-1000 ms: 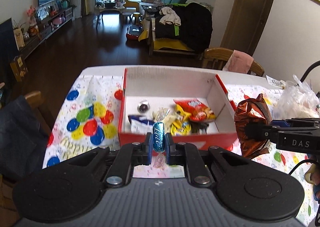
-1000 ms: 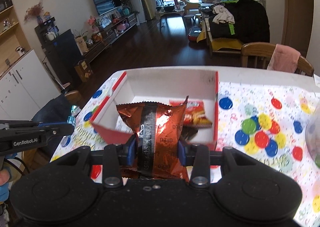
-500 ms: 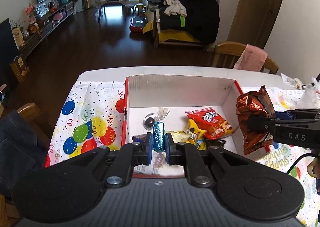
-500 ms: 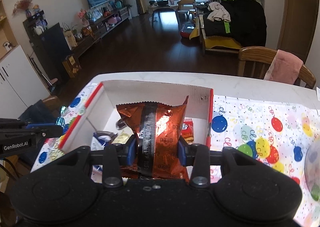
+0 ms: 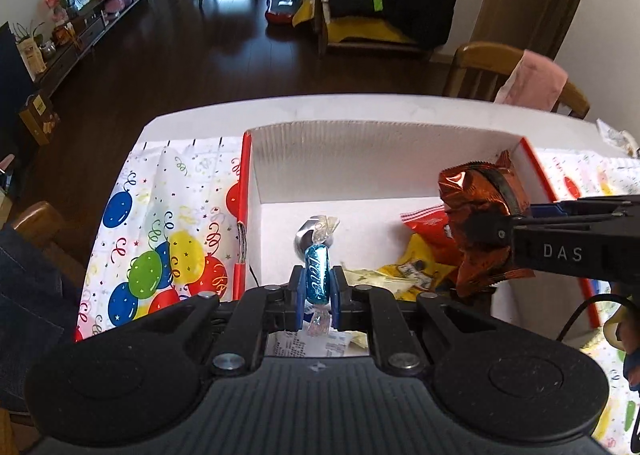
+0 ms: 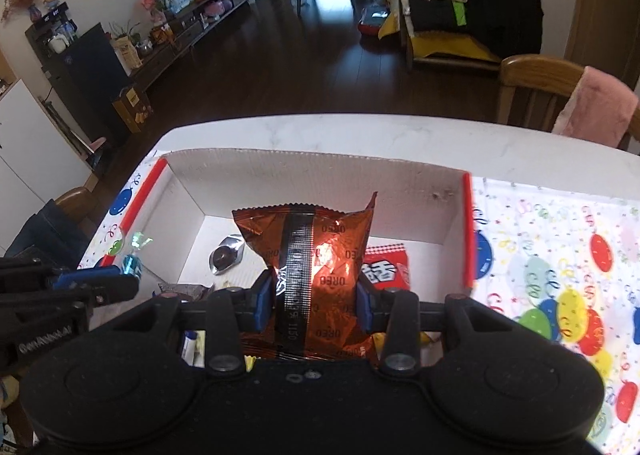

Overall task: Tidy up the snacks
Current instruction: 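Carry both snacks into the red box and open both tools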

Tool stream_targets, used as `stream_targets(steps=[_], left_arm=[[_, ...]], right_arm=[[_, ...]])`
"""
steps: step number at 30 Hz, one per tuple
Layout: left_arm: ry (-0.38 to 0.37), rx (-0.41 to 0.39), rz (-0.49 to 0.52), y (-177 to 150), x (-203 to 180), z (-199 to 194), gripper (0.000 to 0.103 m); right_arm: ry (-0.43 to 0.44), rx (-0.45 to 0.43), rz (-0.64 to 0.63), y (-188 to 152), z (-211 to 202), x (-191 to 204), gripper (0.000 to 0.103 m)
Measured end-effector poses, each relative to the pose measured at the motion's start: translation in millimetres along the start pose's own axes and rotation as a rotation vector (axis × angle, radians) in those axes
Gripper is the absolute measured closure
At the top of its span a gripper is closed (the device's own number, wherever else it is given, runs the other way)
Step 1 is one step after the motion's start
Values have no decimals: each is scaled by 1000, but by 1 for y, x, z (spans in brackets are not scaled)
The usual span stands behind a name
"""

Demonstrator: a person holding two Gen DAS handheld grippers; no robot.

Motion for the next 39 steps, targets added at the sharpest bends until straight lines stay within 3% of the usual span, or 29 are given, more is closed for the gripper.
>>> stream_targets(steps=[13, 20, 25, 35, 39], left_arm=[[13, 103, 19, -12, 0, 38, 91], [8, 127, 27, -17, -3, 44, 91], [10, 124, -1, -19, -3, 42, 91], [7, 61, -43, -15, 5, 17, 90], [-5, 33, -54, -15, 7, 2, 90]], right_arm=[[16, 88, -74, -7, 36, 18, 64], [14, 84, -73, -9, 38, 21, 61], [16, 77, -59, -11, 33, 19, 52], [45, 51, -39, -10, 5, 18, 48], [55, 28, -44, -11, -12, 17, 40]])
Point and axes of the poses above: each gripper's, at about its wrist camera, not at the fingertips, and z roughly the way its jaws point, x to its left, y to its top, the point moved 6 cm from there along z, roughly the way its jaws point, and after that the axes turned 13 degrees about -x, right-handed, at the moved point
